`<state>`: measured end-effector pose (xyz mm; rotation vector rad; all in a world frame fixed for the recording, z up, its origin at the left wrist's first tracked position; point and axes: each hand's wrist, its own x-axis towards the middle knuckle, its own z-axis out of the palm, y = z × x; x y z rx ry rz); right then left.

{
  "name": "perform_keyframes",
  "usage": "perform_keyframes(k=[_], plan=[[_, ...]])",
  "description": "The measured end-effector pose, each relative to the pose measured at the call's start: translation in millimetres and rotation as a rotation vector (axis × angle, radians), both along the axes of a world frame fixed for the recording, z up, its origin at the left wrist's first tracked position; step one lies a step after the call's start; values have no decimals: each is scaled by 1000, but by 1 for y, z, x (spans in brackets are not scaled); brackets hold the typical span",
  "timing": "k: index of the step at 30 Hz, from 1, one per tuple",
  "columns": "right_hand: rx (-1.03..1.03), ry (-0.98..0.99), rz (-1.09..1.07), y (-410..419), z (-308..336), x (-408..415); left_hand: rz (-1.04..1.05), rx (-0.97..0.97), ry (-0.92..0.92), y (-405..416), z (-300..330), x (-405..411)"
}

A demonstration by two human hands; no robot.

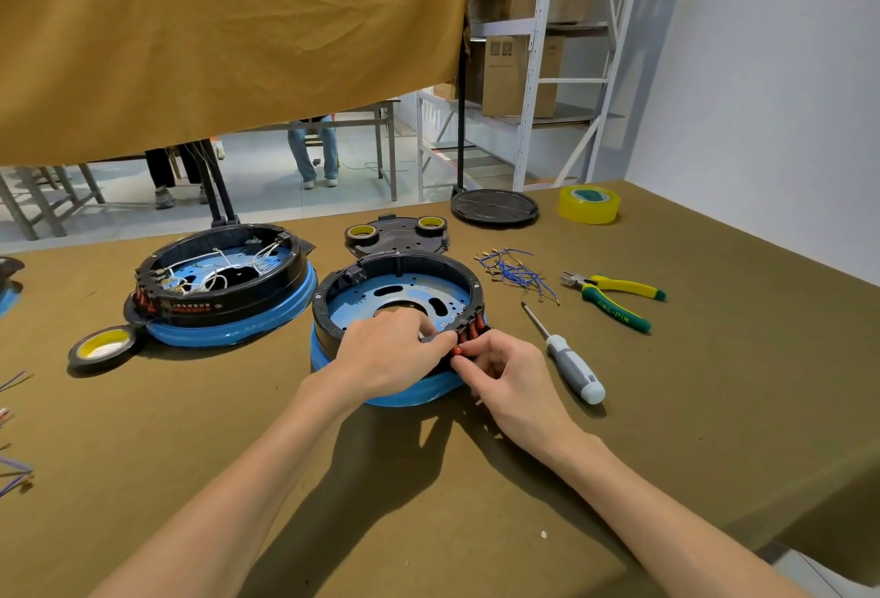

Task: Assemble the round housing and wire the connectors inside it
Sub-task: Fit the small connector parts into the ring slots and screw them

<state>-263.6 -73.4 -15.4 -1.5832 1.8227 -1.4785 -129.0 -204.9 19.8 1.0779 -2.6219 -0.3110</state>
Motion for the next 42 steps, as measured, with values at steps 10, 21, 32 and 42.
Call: perform_keyframes(k=[10, 21, 32, 42], plan=[[31, -42, 37, 0, 1, 0, 12, -26, -44, 2, 1, 0], [8, 41, 8, -4, -6, 0, 51, -42, -48, -1, -4, -2], [-37, 68, 14, -3, -8, 0, 27, -104, 9, 0, -8, 3], [-210, 418, -150, -11, 16, -25, -122, -173, 167, 0, -6, 23]])
